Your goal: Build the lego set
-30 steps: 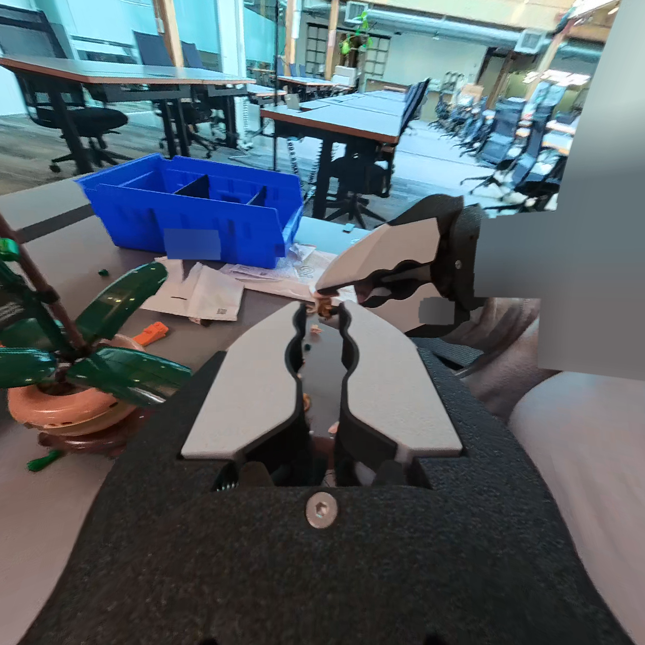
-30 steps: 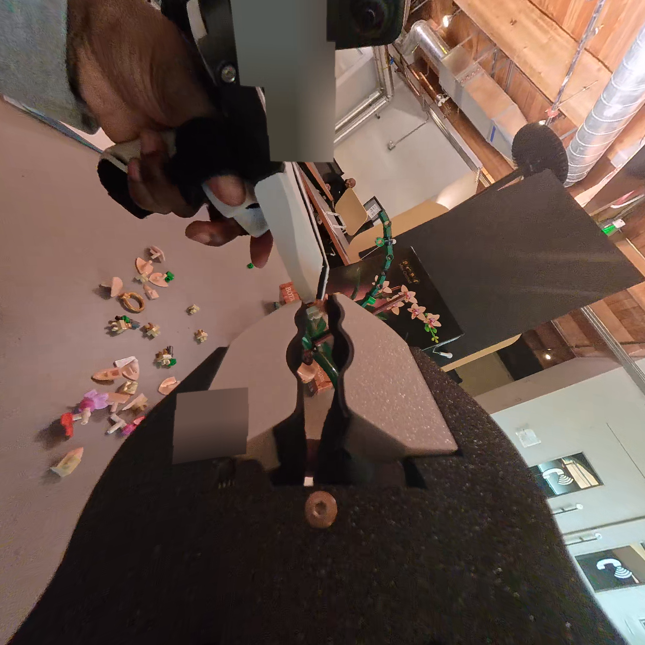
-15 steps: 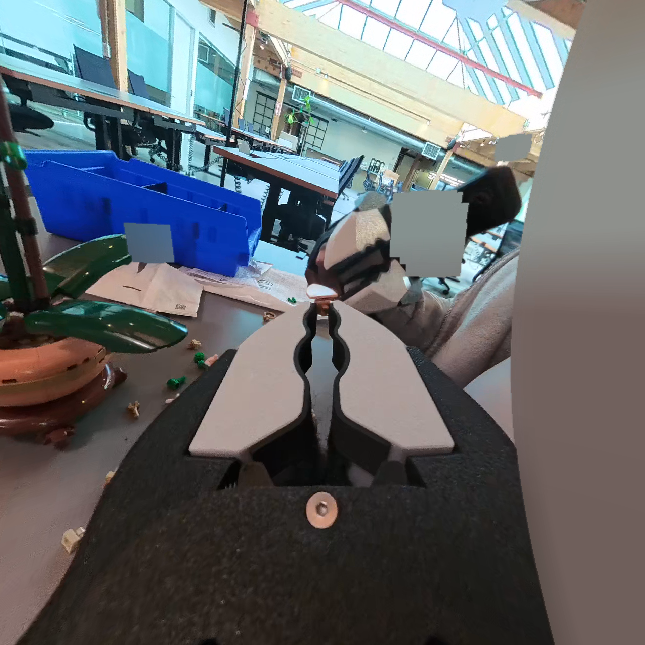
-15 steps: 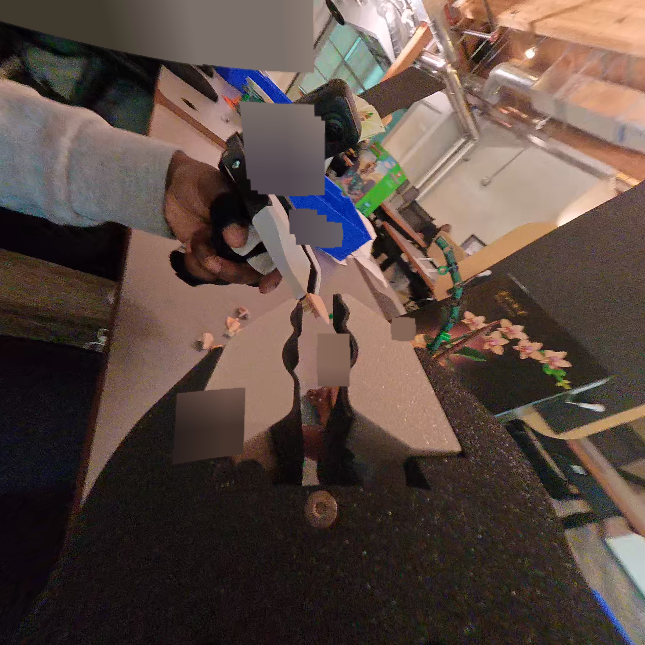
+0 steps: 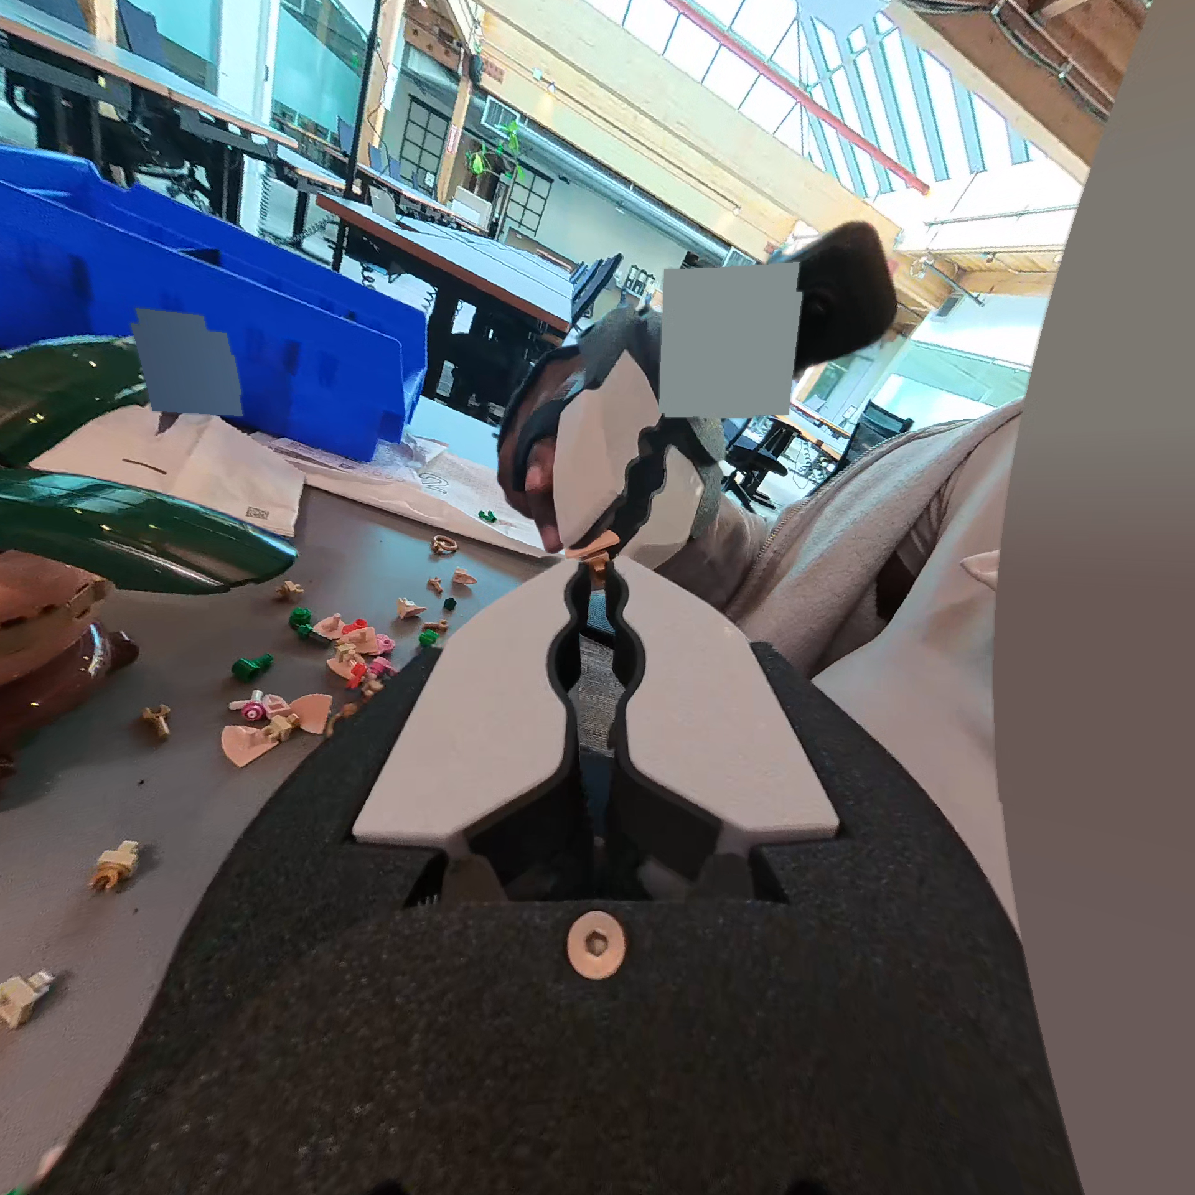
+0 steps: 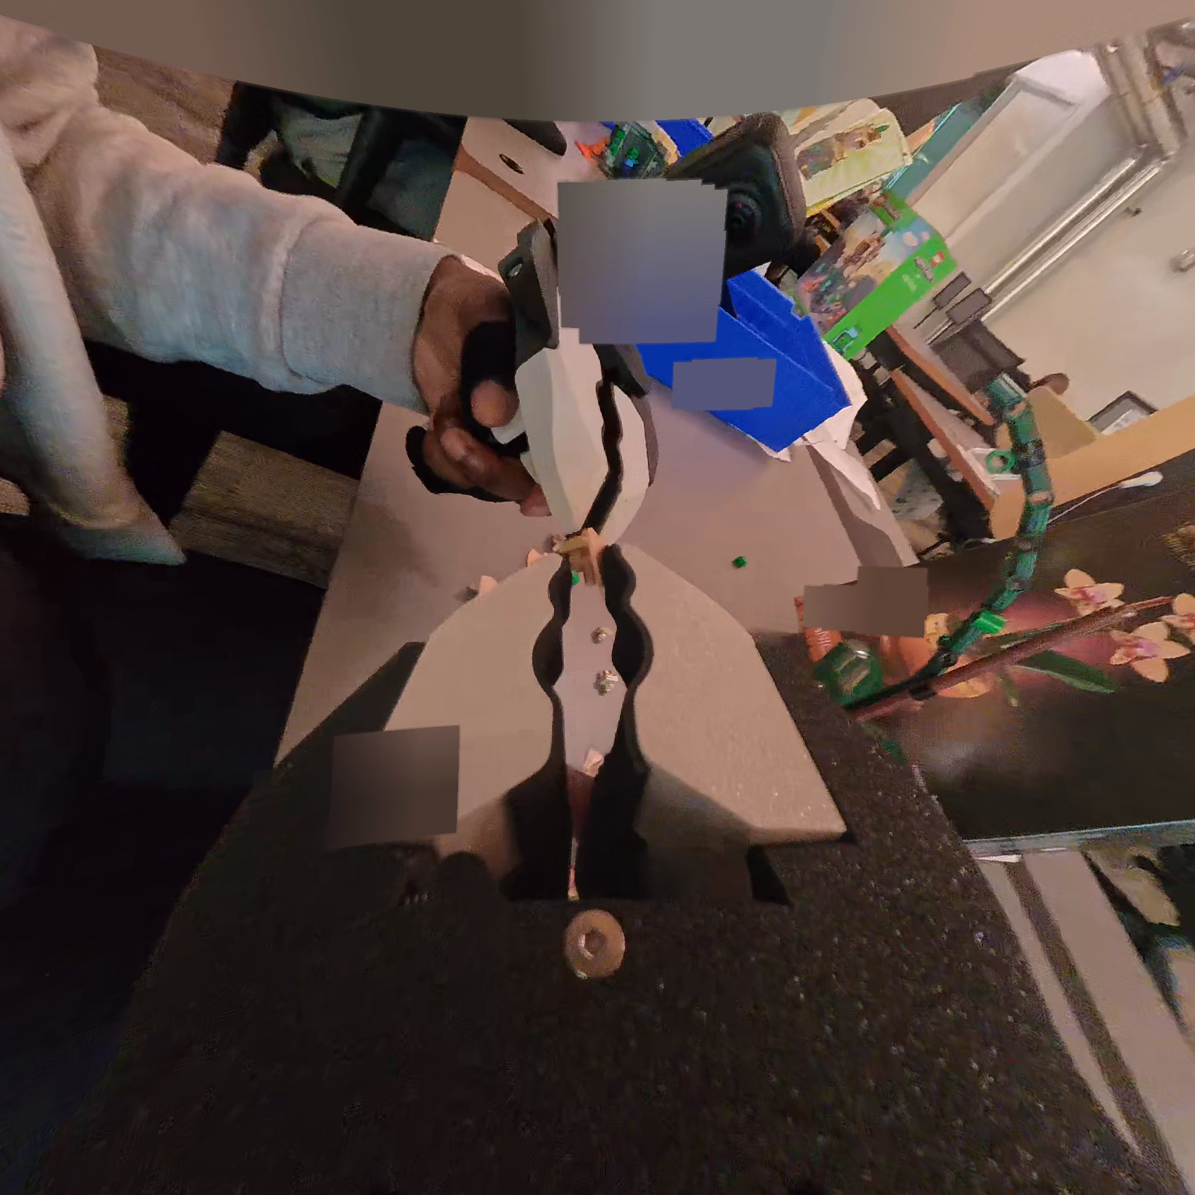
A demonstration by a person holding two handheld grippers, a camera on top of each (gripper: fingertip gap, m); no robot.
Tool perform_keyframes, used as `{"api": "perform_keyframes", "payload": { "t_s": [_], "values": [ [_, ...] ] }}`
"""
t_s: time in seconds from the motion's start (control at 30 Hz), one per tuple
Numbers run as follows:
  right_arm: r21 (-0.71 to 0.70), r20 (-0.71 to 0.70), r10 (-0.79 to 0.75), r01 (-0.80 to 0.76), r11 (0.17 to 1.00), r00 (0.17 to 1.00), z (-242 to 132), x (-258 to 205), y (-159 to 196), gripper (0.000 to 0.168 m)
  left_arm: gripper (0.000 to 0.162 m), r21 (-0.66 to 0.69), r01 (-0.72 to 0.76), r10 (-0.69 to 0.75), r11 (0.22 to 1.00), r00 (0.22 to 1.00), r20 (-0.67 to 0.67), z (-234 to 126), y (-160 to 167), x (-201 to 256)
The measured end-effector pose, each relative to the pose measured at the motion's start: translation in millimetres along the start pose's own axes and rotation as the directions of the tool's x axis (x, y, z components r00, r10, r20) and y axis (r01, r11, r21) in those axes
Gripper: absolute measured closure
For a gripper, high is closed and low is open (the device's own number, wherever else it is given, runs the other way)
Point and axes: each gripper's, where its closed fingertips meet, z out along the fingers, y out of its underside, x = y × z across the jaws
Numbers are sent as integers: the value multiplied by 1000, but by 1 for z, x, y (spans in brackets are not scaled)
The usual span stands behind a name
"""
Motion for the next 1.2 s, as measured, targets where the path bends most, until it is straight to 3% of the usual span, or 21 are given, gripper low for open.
{"api": "perform_keyframes", "payload": {
  "t_s": [0.2, 0.4, 0.5, 0.67, 0.83, 0.97, 1.03, 1.2],
  "values": [
    [11, 42, 107, -107, 994, 993, -2, -3, 4, 159, 161, 4, 28, -28, 1000, 1000, 2, 2, 4, -3],
    [79, -36, 341, -337, 938, 939, 3, 5, 11, 159, 160, 0, -147, 145, 989, 975, 166, 0, 0, -13],
    [66, -126, 230, -223, 973, 965, 4, 4, 13, 159, 159, 20, -41, 38, 999, 990, 134, 0, 2, -14],
    [25, -179, 112, -110, 994, 977, 2, 6, 9, 159, 129, -24, 51, -47, 998, 992, 117, 3, 13, -16],
    [-12, -199, 8, -11, 1000, 980, 2, 3, 7, 159, 152, 1, 39, -39, 999, 996, 75, 5, 9, -9],
    [-4, -171, -35, 35, 999, 985, -1, -2, 3, 159, 156, -1, 47, -47, 999, 998, 33, 5, 11, -3],
    [12, -92, -35, 36, 999, 995, -6, -7, 1, 156, 155, 0, 67, -67, 998, 998, 3, 7, 12, 1],
    [23, -36, -51, 52, 998, 998, -16, -6, -2, 163, 155, -10, 82, -82, 997, 996, -15, 5, 12, 4]
  ]
}}
